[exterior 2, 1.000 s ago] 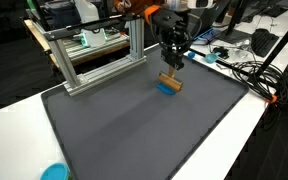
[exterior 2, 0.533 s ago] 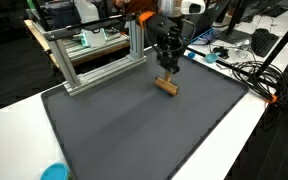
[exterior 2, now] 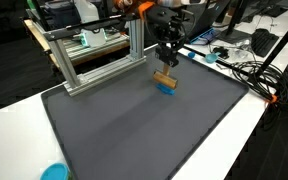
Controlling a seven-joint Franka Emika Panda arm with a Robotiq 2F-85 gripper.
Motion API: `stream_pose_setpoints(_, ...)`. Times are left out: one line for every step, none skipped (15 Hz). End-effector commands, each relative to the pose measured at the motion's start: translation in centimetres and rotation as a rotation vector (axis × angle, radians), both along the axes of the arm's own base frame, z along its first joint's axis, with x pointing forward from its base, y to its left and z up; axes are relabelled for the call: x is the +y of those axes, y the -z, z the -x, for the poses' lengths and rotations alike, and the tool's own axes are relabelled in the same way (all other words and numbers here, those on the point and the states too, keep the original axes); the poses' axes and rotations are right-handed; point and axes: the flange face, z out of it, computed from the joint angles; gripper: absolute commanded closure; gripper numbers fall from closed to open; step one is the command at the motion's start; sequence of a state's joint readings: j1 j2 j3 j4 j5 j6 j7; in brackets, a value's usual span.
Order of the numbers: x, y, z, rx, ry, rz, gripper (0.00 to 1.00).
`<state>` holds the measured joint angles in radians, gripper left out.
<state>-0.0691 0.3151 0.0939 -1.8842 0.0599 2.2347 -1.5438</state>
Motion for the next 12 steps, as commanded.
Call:
stream_pose_setpoints(0.2, -0.7, 0.6, 0.004, 0.000, 0.007, 0.78)
stream_pose_setpoints(0.1, -0.5, 0.5, 0.011, 0.017, 0.013, 0.78)
stream_pose_setpoints(0.2, -0.1, 0.0, 0.003, 0.005, 0.000, 0.53)
stream_pose_setpoints(0.2, 0.0, 0.0, 0.006, 0.009, 0.000, 0.53)
stream_pose_setpoints(0.2, 0.1, 0.1, 0.008, 0.011, 0.000, 0.53)
stream_pose_setpoints(0.2, 0.1, 0.1, 0.009, 0.013, 0.000, 0.78)
stream_pose_setpoints(0.2, 0.4, -0.2, 0.001, 0.015, -0.002, 0.78)
stream_pose_setpoints(0.4, 0.7, -0.4, 0.000, 0.014, -0.007, 0.78)
stream_pose_setpoints(0.5, 1.1, -0.6, -0.003, 0.018, -0.004, 0.78)
stream_pose_setpoints(0.5, 1.5, -0.8, -0.013, 0.024, 0.003, 0.78)
stream_pose_setpoints(0.6, 1.8, -1.0, -0.022, 0.028, -0.005, 0.78)
stream_pose_setpoints(0.5, 2.0, -1.3, -0.038, 0.037, -0.003, 0.78)
